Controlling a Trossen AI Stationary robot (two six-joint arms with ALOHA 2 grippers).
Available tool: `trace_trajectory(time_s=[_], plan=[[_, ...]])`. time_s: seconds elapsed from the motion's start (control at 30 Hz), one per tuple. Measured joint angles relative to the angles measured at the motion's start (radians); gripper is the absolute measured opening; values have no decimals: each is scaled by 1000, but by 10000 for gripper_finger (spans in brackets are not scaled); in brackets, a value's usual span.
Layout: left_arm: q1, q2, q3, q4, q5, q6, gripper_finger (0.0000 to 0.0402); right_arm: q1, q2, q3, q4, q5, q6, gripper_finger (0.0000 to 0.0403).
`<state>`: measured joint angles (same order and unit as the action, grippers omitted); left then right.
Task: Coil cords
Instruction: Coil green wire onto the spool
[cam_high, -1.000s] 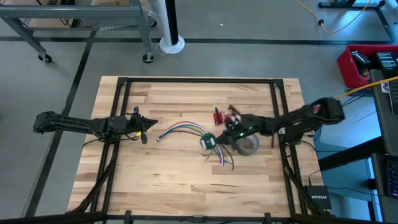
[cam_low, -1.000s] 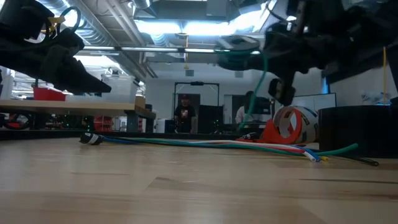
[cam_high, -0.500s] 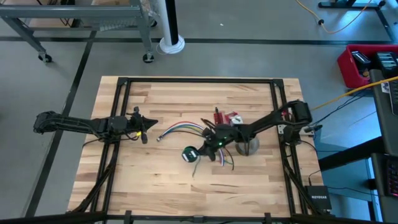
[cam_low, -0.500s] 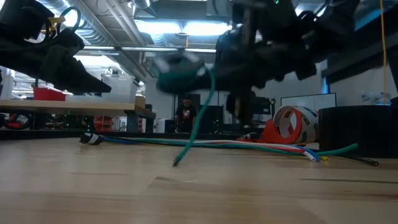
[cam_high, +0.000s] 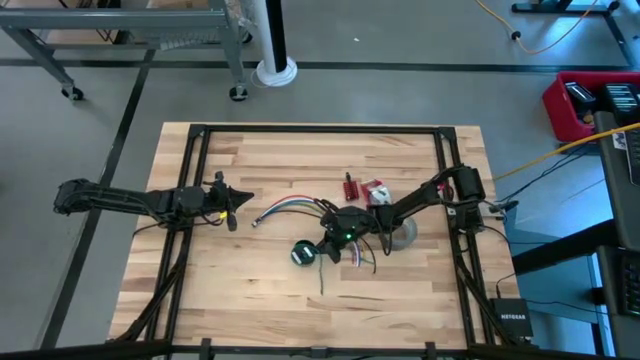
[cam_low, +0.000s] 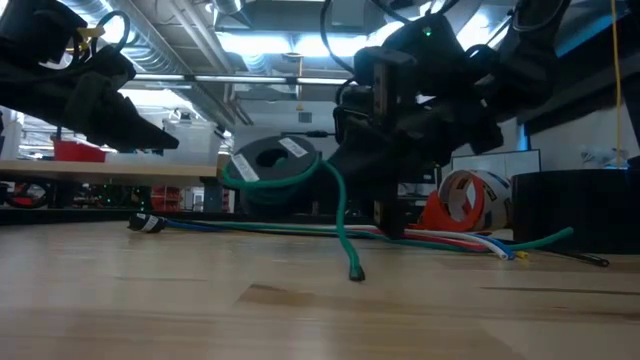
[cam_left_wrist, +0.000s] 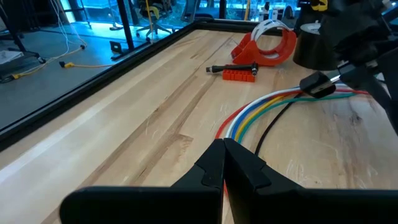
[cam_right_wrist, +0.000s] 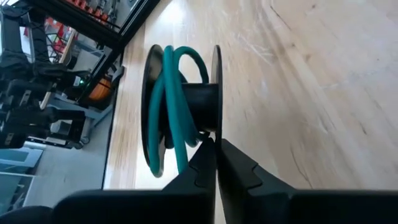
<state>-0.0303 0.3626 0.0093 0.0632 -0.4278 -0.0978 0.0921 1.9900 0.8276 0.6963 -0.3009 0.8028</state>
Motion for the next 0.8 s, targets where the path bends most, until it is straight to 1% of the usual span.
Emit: trace_trajectory(time_s=[0.17,0.53,0.6,0.7,0.8], plan=[[0,0,0,0,0,0,0,2,1,-1,-1,43,1,30],[0,0,0,0,0,0,0,1,2,-2,-7,59,4,88],[0,0,0,0,0,0,0,0,3,-3,-17,105,-1,97],[0,0,0,0,0,0,0,-8,5,-3,-28,223,-5,108],[0,0,0,0,0,0,0,-27,5,-3,-41,256,5,112]])
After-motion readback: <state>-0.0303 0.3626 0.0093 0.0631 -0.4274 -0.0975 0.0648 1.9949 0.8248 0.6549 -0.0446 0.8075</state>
